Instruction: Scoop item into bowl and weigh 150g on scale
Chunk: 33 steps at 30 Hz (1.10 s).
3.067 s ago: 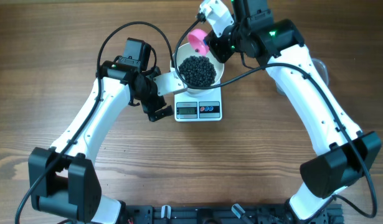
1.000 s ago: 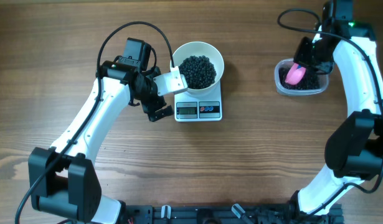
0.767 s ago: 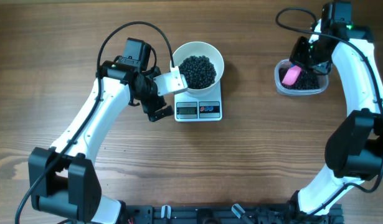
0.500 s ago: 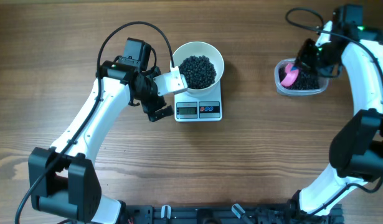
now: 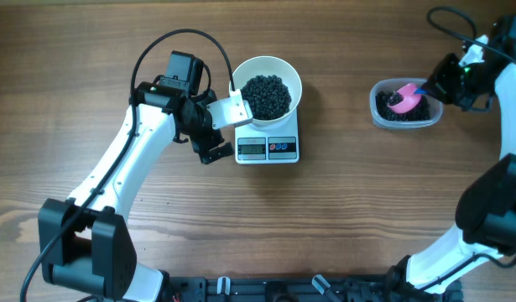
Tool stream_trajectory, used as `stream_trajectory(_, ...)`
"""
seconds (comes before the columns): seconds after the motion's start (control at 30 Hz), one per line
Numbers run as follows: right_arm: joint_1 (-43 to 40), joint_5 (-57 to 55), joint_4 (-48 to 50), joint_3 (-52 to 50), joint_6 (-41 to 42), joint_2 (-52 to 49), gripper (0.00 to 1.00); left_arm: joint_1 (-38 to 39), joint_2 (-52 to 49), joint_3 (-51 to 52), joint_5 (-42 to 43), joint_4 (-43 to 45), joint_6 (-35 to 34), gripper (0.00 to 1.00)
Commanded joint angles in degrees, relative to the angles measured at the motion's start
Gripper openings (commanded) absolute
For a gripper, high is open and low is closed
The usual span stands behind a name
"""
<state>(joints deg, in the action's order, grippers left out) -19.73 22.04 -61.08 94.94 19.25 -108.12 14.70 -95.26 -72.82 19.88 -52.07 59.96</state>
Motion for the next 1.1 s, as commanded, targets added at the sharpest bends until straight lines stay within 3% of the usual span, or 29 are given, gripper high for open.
stream_trajectory(0.0, -1.2, 2.1, 0.0, -0.2, -1.3, 6.0, 0.04, 0.0, -0.2, -0.3, 1.3, 0.0, 0.9, 1.00)
stream_trajectory(0.27, -1.1, 20.3, 1.2, -0.2, -8.3, 10.0, 0.04, 0.0, -0.2, -0.3, 1.3, 0.0, 0.9, 1.00)
stream_trajectory(0.43, 1.1, 30.2, 8.1, -0.2, -10.2, 10.0, 0.04, 0.0, -0.2, -0.3, 1.3, 0.0, 0.9, 1.00)
stream_trajectory(0.63, 10.6, 30.1, 22.1, -0.2, -10.1, 10.0, 0.04, 0.0, -0.2, -0.3, 1.3, 0.0, 0.9, 1.00)
stream_trajectory(0.73, 16.8, 24.7, 26.6, -0.2, -11.2, 10.0, 0.04, 0.0, -0.2, -0.3, 1.3, 0.0, 0.9, 1.00)
stream_trajectory(0.93, 28.5, 17.9, 28.0, -0.2, -25.9, 10.0, 0.04, 0.0, -0.2, -0.3, 1.3, 0.0, 0.9, 1.00)
stream_trajectory(0.97, 31.4, 16.9, 28.0, -0.2, -31.7, 10.0, 0.04, 0.0, -0.2, -0.3, 1.3, 0.0, 0.9, 1.00)
stream_trajectory(1.07, 34.1, 12.0, 28.0, -0.2, -38.4, 10.0, 0.04, 0.0, -0.2, -0.3, 1.3, 0.0, 0.9, 1.00)
